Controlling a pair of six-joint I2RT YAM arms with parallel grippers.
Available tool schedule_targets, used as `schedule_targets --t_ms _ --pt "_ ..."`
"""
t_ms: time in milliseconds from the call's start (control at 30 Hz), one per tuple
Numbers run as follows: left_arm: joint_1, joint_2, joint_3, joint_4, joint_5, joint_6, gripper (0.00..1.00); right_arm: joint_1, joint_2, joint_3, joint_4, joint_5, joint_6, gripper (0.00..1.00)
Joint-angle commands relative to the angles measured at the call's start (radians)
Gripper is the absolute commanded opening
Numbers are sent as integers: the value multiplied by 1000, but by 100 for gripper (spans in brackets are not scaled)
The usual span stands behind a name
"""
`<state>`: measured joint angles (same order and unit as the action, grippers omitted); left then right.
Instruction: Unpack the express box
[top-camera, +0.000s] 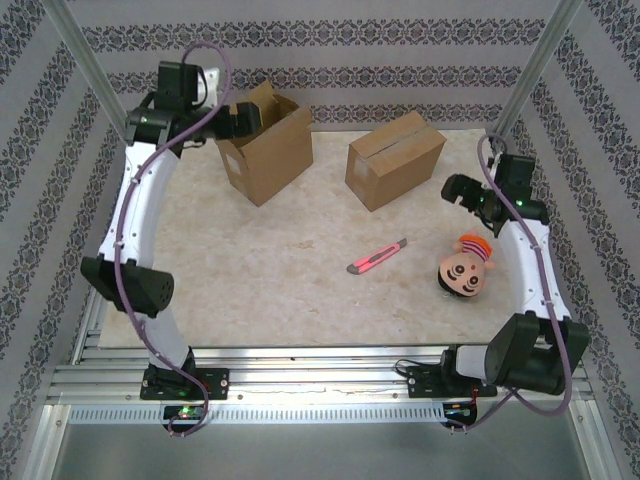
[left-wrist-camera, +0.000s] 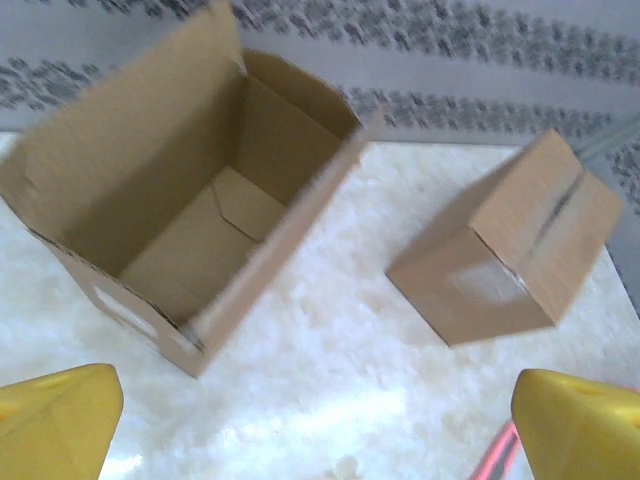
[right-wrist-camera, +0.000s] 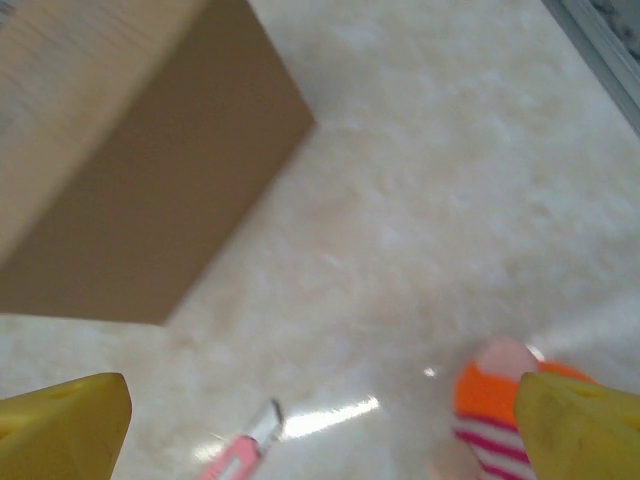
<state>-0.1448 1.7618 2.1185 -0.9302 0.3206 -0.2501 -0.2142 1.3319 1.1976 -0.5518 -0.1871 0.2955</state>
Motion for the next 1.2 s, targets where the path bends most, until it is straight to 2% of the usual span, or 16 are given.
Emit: schedule_targets --t_ms 0,100,200,400,700,1000,1167 --pt "-20 -88 -175 142 32 0 100 -8 109 121 95 -140 -22 98" --pt "-28 -180 -326 225 59 -30 100 -6 249 262 128 -177 -31 98" --pt "-34 -227 -404 241 66 -37 100 -5 403 414 142 -214 -35 98" --pt "-53 -268 -472 212 53 -17 100 -3 695 727 104 -274 -22 98" --pt "-73 -280 -512 182 42 -14 100 32 1032 1168 -107 -333 -49 98" --pt "-85 -280 -516 183 52 -25 100 64 1056 1100 -105 -469 -78 91" --pt "-91 -289 -524 177 55 -25 100 92 1025 1017 -119 -509 -139 81"
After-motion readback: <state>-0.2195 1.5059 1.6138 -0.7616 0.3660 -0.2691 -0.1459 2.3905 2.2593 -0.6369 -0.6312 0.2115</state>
